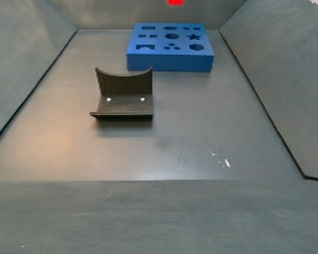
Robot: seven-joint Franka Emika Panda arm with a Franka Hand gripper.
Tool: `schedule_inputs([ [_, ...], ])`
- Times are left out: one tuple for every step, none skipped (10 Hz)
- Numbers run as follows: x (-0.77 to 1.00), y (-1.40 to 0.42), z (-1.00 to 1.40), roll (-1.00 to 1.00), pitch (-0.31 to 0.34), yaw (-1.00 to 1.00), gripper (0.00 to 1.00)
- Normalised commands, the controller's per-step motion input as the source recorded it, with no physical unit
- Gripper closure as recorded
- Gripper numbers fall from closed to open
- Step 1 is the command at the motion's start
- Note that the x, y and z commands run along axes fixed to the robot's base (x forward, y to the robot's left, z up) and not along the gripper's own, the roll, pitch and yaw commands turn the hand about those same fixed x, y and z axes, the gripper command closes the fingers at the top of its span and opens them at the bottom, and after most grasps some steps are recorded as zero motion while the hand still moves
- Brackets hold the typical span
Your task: Insert the hexagon object.
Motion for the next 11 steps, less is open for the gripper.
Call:
schedule_inputs([
  [-0.33, 0.01, -0.05, 0.0, -0.019, -0.25, 1.0],
  [-0.23, 0.03, -0.04, 0.0, 0.0, -0.35, 1.0],
  [-0.25, 0.0, 0.0, 0.0, 0.0, -0.17, 1.0],
  [-0.1, 0.0, 0.0, 0.0, 0.0, -0.07, 1.0],
  [-0.02, 0.0, 0.0, 0.0, 0.0, 0.0, 1.0],
  [-0.41, 0.0, -0.08, 0.0, -0.007, -0.61, 1.0],
  [-0.34, 0.03, -0.32, -0.01, 0.0, -0.85, 1.0],
  [-0.36, 0.02, -0.39, -0.04, -0.013, -0.83, 1.0],
  [-0.56, 0.14, -0.48, -0.02, -0.021, -0.72, 1.0],
  [-0.62, 0.27, -0.53, -0.17, -0.189, -0.46, 1.0],
  [-0.5, 0.35, -0.49, -0.2, -0.274, -0.33, 1.0],
])
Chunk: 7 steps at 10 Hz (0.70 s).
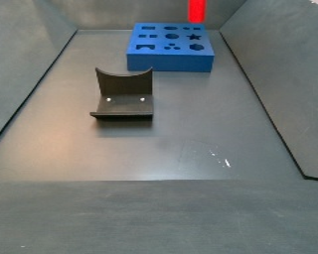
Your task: Insert the hexagon object.
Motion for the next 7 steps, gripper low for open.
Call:
schedule_inputs([
  [-0.4, 0.4, -0.38, -0.25, -0.31, -0.26, 1.0],
  [-0.27, 0.43, -0.44, -0.25, -0.237, -0.27, 1.0],
  [-0.03, 0.4, -0.43, -0.19, -0.066, -0.4, 1.0],
  [0.0, 0.32, -0.36, -0.17, -0.039, -0.34, 1.0],
  [0.01, 0.14, -0.28, -0.11, 0.0, -0.18, 1.0],
  [0.15, 0.0, -0.24, -0.08, 0.0, -0.19, 1.0],
  [0.16, -0.03, -0.26, -0.05, 0.0, -0.16, 1.0],
])
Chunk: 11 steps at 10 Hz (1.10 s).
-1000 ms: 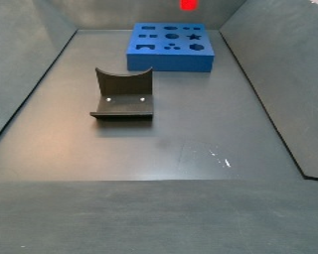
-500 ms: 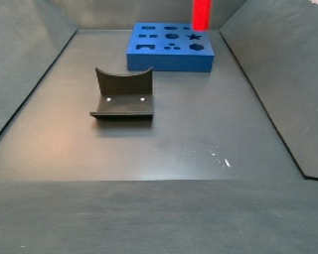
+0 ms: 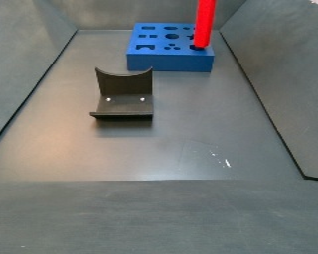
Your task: Insert the hexagon object.
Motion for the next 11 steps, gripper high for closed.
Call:
schedule_inputs([
  [0.12, -0.06, -0.3, -0.12, 0.0, -0.19, 1.0],
  [0.12, -0.01, -0.31, -0.12, 0.0, -0.28, 1.0],
  [0.11, 0.0, -0.28, -0.07, 0.0, -0.34, 1.0],
  [0.13, -0.01, -0.37, -0.14, -0.009, -0.33, 1.0],
  [0.15, 0.0, -0.37, -0.16, 0.0, -0.35, 1.0],
  [0.15, -0.02, -0.41, -0.11, 0.0, -0.37, 1.0],
  [0.16, 0.0, -0.43, -0.11, 0.0, -0.35, 1.0],
  [0.06, 0.0, -0.49, -0.09, 0.0, -0.3, 1.0],
  [0.0, 0.0, -0.64, -0.09, -0.017, -0.24, 1.0],
  [0.0, 0.0, -0.8, -0.08, -0.05, -0.24, 1.0],
  [-0.02, 0.0, -0.53, -0.07, -0.08, -0.19, 1.0],
])
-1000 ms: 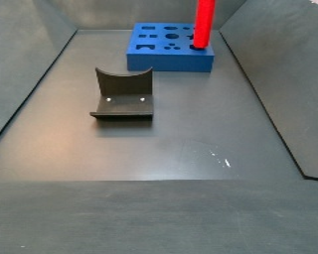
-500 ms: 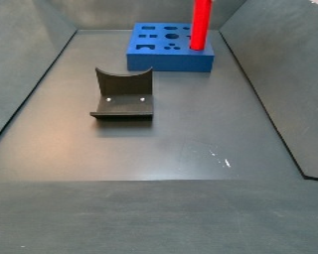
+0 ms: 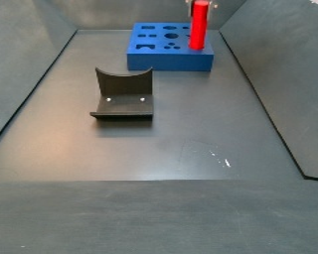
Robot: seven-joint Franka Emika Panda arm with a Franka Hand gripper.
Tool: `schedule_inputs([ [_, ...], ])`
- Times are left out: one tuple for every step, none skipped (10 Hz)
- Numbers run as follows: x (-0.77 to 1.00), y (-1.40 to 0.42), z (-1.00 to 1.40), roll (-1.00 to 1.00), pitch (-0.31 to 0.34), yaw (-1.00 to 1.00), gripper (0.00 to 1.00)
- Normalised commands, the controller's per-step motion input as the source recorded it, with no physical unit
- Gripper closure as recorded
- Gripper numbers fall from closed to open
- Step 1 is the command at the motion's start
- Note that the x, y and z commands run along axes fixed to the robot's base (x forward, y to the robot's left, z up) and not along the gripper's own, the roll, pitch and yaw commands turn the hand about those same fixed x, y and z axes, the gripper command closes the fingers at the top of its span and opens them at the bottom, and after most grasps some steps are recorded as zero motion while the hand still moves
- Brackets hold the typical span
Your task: Insert the hexagon object.
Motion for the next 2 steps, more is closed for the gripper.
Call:
schedule_inputs([
  [0.0, 0.0, -0.03, -0.04, -0.054, 0.0, 1.0],
  [0.0, 0.0, 0.0, 0.0, 0.0, 0.0, 1.0],
])
